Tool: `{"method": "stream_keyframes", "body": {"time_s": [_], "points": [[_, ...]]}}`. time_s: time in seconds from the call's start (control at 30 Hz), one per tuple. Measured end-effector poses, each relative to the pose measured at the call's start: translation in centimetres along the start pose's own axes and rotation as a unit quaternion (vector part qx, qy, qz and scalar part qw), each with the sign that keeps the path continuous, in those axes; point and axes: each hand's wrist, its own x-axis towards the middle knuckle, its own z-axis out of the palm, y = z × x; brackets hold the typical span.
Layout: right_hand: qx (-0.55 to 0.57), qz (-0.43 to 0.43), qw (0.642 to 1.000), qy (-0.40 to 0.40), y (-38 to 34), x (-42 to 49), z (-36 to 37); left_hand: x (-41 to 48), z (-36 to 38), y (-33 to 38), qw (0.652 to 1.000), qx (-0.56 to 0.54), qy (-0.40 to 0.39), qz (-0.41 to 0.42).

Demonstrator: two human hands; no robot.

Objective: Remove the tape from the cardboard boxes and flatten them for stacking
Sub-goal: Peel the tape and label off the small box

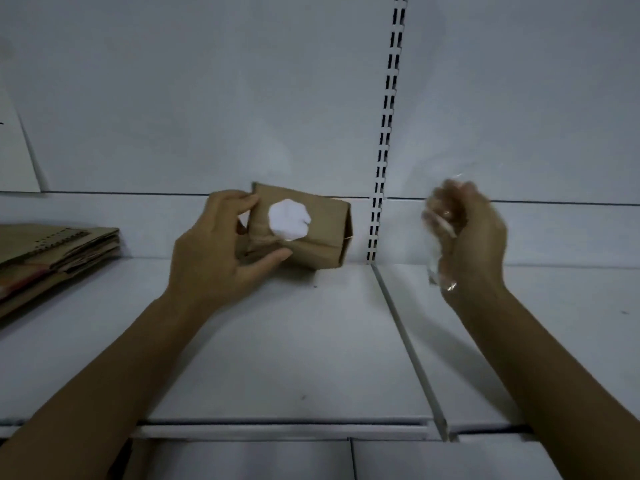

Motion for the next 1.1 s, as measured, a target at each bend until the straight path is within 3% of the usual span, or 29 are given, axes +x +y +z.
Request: {"method": "stream_keyframes", "body": {"time_s": [0.07,0.23,0.5,0.63,0.8,0.87,1.0,1.1], "points": [[0.081,0.125,0.987,-0.059,0.1,0.4,-0.1,0.1,-0.5,-0.1,0.998,0.051,0.036,0.025],[0.177,0.231,0.939,-0.181,0.2,0.1,-0.6,0.1,0.0,2.0,0.968,0.178,-0.002,0.178],[0.177,0.269,0.879,-0.352,0.1,-1.6,0.2,-0.5,0.4,5.0,0.981,0.100,-0.060,0.154],[0.148,0.309,0.843,-0.414,0.8,-2.5,0.5,-0.6,0.7,4.7,0.974,0.059,0.024,0.216],[0.070,0.315,0.851,-0.414,1.6,-3.0,1.1,-0.5,0.4,4.3,0.958,0.083,0.075,0.263],[0.025,0.306,0.854,-0.420,1.7,-3.1,1.1,-0.5,0.3,4.2,0.963,0.066,0.068,0.253],[0.010,0.289,0.855,-0.431,1.0,-2.6,0.9,-0.2,0.2,4.7,0.987,-0.018,0.052,0.153],[-0.068,0.255,0.853,-0.450,1.0,-2.6,0.3,-0.7,0.2,4.8,0.989,-0.096,-0.021,0.112]]}}
